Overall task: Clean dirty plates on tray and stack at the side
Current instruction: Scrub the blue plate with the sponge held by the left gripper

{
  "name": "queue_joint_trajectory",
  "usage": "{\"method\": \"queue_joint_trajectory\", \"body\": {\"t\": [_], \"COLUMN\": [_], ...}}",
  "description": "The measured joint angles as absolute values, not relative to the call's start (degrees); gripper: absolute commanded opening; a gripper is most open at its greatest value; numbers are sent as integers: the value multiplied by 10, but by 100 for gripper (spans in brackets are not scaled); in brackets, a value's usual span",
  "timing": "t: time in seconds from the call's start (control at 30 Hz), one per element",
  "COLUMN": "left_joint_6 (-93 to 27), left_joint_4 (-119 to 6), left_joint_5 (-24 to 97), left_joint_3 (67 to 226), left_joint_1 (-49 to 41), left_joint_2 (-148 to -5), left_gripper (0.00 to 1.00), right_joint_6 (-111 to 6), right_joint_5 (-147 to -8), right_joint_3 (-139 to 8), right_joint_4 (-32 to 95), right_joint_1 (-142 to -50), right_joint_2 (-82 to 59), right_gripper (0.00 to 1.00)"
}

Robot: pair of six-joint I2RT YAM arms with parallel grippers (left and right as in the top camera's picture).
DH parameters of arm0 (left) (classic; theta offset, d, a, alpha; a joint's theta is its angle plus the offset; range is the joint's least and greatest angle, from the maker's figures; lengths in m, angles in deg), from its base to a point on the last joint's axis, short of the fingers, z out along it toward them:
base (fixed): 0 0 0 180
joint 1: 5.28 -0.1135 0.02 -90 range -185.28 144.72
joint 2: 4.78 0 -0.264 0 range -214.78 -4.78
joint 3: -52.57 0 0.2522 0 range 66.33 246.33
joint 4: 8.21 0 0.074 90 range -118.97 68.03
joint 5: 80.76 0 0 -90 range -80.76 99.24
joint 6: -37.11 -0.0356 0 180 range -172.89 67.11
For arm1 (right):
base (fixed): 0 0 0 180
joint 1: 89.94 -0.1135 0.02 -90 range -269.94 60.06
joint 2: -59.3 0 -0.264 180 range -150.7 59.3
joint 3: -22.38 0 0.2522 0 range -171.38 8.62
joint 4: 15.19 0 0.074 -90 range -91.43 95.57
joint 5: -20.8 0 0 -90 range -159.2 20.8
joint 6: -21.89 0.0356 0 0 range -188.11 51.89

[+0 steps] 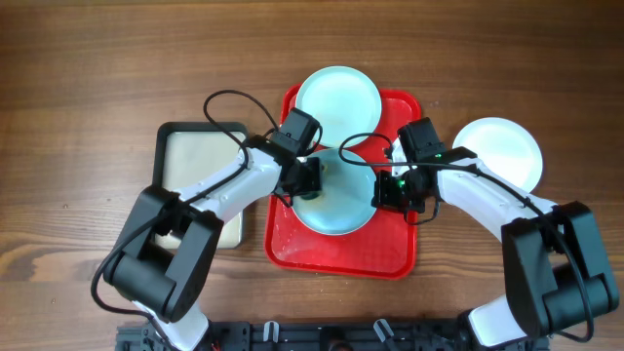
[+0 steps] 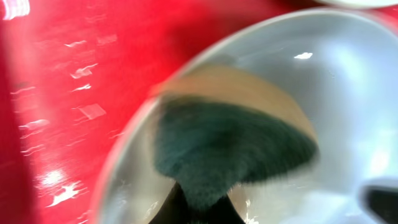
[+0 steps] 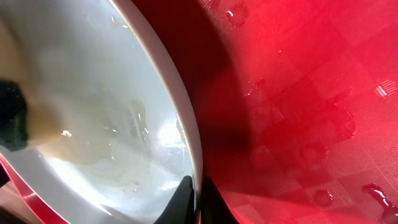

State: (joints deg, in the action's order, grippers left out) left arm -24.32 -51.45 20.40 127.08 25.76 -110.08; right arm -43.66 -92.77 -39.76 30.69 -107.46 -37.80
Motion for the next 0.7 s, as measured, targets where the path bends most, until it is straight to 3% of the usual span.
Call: {"method": "queue_joint_trajectory", "body": {"t": [0.27,0.47,0.57,0.7], "left_joint_6": [-142,-129,-134,-140], "left_joint_4": [-383,-463,-555,-613], "left_joint_5": [382,457,454,318], "left_joint_3": [1272,1275,1282,1294], "left_joint_1": [291,293,227,180], "left_joint_2": [-1156,-1162,-1160,-1129], "left_gripper": [4,4,4,4], "right_joint_6": [-437,-437,-437,-437], "right_joint_5": [-925,-926,-928,-928], "right_joint_3": [-398,-398,-398,-398], "right_joint_4": [307,306,303,302], "right_joint_1": [-1075,-1075,-1078,-1078], "right_joint_2": [-378,-378,-378,-378], "right_gripper": [5,5,5,5]}}
